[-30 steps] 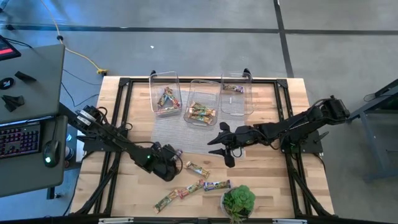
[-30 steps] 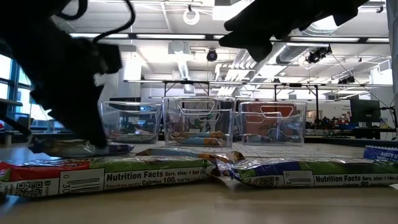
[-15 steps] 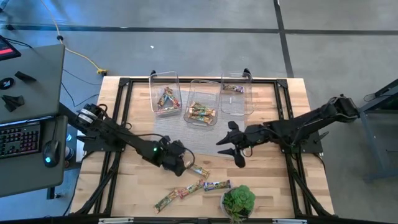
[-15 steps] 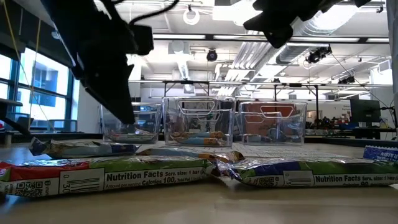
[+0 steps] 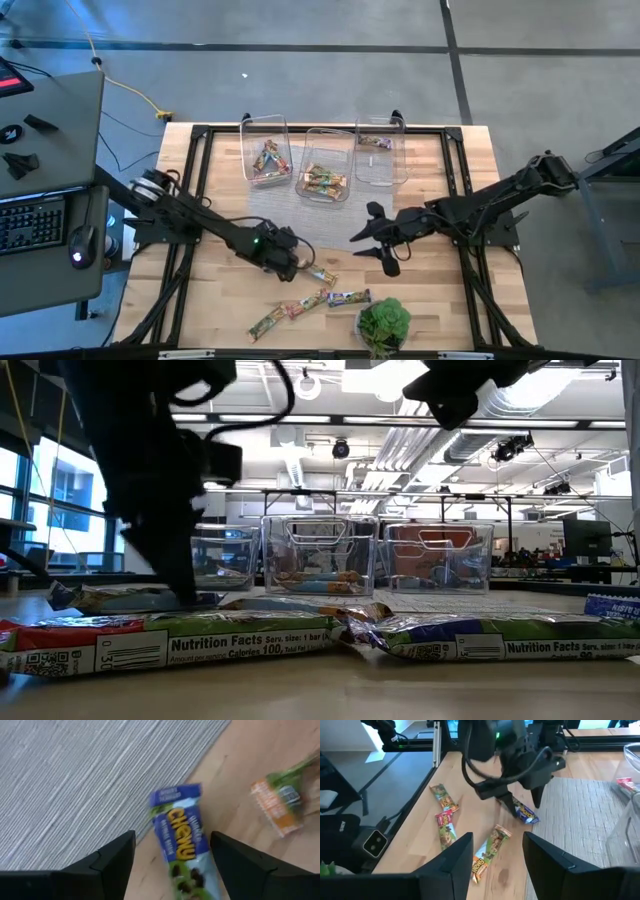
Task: Pick and place Granola Bars by type
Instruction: Put the blue granola bar into the right transparent bin
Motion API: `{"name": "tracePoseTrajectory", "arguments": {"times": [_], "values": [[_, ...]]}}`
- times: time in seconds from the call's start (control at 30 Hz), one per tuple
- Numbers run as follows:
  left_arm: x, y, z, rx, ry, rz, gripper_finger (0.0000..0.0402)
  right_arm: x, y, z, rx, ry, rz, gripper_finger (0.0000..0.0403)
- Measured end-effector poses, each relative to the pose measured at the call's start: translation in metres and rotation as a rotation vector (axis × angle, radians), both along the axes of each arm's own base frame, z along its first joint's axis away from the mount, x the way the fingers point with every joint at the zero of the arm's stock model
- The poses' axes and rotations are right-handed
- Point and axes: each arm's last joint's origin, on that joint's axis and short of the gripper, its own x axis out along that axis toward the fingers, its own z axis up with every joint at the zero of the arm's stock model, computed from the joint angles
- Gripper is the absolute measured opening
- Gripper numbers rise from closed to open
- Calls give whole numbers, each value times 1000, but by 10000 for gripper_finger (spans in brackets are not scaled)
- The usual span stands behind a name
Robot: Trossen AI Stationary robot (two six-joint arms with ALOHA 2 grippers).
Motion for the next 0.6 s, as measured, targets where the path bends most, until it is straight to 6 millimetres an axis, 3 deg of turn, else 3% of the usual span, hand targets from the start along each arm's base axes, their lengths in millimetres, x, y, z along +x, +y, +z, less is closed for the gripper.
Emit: {"name": "tracePoseTrajectory", "arguments": {"times": [0.3,0.6], "values": [[4,-2,-19,20,28,54,246,0,0,-1,35,16,-16,156],[11,-5,-10,-5,8,65,142,-3,0,-3,90,70,-27,156]]}}
